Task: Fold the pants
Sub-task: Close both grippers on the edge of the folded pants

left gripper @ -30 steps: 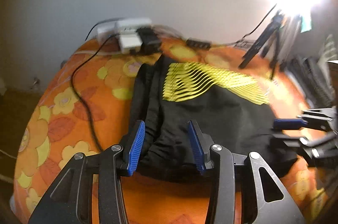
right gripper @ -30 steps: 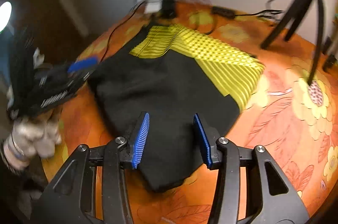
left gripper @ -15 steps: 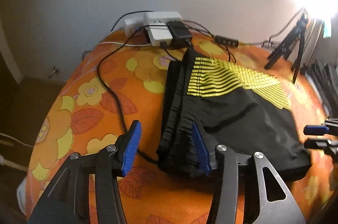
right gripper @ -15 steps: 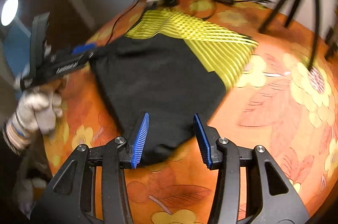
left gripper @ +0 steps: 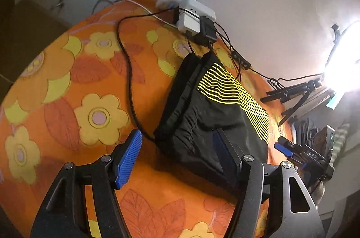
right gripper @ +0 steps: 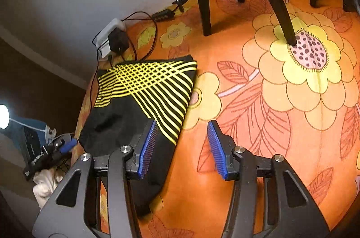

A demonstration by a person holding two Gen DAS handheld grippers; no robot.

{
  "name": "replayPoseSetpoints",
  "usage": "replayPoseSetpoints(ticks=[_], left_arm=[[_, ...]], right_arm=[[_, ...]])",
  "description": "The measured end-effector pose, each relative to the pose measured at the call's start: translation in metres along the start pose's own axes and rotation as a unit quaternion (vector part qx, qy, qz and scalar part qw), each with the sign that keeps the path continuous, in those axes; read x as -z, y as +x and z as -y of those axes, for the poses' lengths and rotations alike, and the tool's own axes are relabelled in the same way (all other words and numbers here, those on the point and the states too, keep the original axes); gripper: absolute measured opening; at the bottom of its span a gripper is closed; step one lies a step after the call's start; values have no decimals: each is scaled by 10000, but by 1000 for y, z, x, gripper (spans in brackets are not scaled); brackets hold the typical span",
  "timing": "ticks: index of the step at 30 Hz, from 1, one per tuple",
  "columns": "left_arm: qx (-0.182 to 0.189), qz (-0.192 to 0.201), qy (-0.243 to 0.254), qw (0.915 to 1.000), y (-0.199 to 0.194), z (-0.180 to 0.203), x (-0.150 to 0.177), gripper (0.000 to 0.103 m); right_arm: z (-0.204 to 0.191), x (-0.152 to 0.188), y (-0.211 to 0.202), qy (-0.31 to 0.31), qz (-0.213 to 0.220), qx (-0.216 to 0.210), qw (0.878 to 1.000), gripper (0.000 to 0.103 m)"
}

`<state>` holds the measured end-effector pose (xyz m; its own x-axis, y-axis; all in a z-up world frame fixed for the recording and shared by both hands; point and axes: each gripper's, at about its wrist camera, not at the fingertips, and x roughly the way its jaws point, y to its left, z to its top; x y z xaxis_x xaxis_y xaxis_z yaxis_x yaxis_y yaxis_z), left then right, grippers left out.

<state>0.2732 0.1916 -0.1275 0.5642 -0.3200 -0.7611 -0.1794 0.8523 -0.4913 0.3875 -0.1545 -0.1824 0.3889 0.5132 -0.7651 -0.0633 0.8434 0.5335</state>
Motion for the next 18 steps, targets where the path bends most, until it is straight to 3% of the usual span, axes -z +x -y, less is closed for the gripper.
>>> replayPoseSetpoints(ticks=[3, 9, 18], left_arm=[[-20, -57, -34, 10000, 2, 4, 3, 65], [-88, -230, -137, 9996, 21, 11, 12, 65], [-79, -149, -506, 9986, 28, 8, 15, 66]], right_arm=[[0, -4, -2, 50, 34, 4, 10000, 56], [-3, -12, 5, 99, -49, -73, 9999, 56], [-2, -26, 18, 336, 124, -75, 9993, 56]])
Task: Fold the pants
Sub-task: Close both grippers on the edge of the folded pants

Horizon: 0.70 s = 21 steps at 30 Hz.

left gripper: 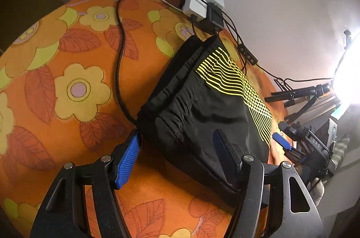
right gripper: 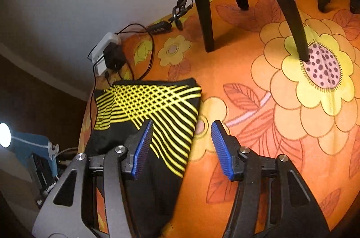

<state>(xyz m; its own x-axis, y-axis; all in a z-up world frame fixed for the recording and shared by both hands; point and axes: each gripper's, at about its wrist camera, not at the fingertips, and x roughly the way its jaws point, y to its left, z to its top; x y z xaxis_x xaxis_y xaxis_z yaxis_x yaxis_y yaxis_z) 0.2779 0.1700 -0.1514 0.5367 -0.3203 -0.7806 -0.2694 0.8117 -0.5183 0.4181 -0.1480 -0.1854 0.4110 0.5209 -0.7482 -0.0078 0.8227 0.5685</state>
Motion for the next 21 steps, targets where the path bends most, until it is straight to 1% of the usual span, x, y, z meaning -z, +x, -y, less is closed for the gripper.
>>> replayPoseSetpoints(ticks=[3, 7, 9, 17, 21], left_arm=[[-26, 4, 49, 10000, 0, 3, 3, 66], [-49, -32, -20, 10000, 7, 2, 2, 66], [-29, -24, -38, 10000, 9, 2, 1, 66], [-81, 64, -36, 9999, 11, 4, 0, 66], [-125, 28, -3, 9999, 6, 3, 6, 66]], right_arm=[[0, -5, 6, 114, -18, 30, 9999, 56], [2, -8, 14, 244, -75, -29, 9997, 56], [0, -9, 15, 233, -24, -11, 9997, 56], [-8, -9, 22, 171, -41, -122, 9998, 56], [-7, -6, 21, 217, -76, -203, 9995, 56]])
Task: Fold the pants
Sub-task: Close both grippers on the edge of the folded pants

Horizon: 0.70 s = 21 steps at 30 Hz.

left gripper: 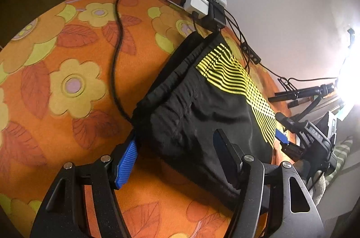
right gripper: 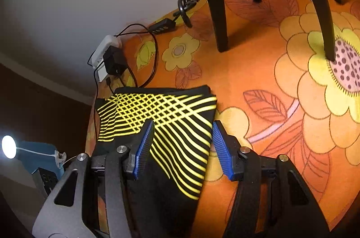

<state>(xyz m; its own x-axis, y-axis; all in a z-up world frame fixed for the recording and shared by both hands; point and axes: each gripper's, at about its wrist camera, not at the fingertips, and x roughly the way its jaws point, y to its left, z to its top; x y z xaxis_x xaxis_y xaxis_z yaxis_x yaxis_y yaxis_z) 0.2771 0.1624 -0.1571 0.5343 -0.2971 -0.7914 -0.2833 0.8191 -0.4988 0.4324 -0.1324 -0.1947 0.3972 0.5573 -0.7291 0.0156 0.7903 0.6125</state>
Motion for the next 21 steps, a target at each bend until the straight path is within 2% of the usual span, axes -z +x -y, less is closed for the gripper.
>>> replayPoseSetpoints(ticks=[6, 10, 14, 16, 19, 20, 21], left_arm=[[-68, 138, 0, 9999, 1, 3, 1, 66], [29, 178, -48, 9998, 8, 7, -3, 66], [367, 360, -362, 9980, 9, -2, -4, 66], [351, 425, -314, 9980, 11, 0, -4, 64], [322, 428, -197, 9984, 16, 3, -6, 46], [339, 414, -204, 9984, 19, 3, -6, 34], [322, 440, -195, 9983, 20, 2, -7, 28]], right_arm=[[10, 1, -7, 120, 36, -136, 9998, 56], [2, 0, -1, 56, -9, -121, 9999, 55], [-2, -2, 6, 78, 52, -149, 9998, 55], [-2, -2, 7, 153, 150, -151, 9997, 55], [-2, -3, 11, 206, 122, -147, 9996, 28], [-1, -2, 12, 217, 116, -143, 9996, 26], [-1, -2, 13, 220, 112, -149, 9996, 21]])
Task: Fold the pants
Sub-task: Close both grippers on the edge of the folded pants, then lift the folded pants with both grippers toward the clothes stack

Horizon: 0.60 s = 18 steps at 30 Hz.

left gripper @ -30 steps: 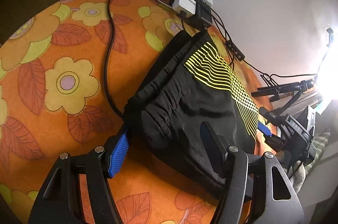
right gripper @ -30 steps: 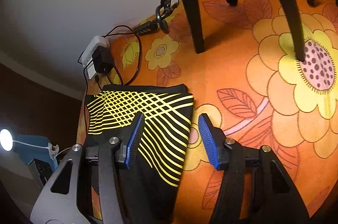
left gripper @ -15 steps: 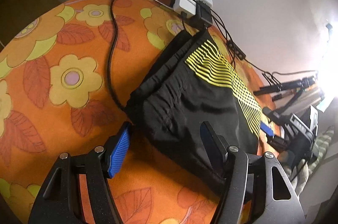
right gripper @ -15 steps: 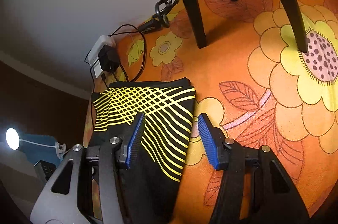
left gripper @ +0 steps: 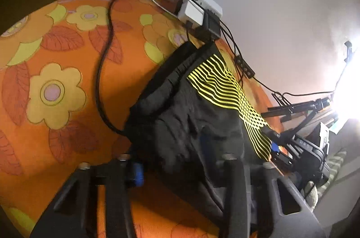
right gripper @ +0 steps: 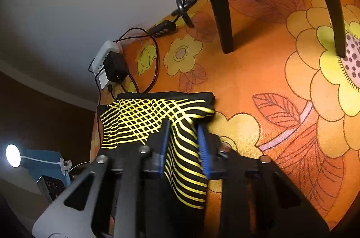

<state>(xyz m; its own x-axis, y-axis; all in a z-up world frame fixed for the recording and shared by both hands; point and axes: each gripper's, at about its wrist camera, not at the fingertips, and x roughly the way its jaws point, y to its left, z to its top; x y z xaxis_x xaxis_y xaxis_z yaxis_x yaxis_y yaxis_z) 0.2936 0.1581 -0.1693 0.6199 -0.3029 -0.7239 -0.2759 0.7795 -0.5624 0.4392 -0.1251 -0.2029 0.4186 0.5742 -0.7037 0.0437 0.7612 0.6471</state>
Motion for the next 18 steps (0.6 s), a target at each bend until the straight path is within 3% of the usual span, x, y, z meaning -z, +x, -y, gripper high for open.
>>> replayPoseSetpoints(ticks=[6, 18], left_arm=[[77, 148, 304, 9994, -1, 5, 3, 16], [179, 295, 813, 9961, -32, 35, 7, 13]], right_arm=[[-3, 2, -8, -168, 97, 45, 9998, 8], [-53, 8, -53, -988, 517, 148, 9936, 5]])
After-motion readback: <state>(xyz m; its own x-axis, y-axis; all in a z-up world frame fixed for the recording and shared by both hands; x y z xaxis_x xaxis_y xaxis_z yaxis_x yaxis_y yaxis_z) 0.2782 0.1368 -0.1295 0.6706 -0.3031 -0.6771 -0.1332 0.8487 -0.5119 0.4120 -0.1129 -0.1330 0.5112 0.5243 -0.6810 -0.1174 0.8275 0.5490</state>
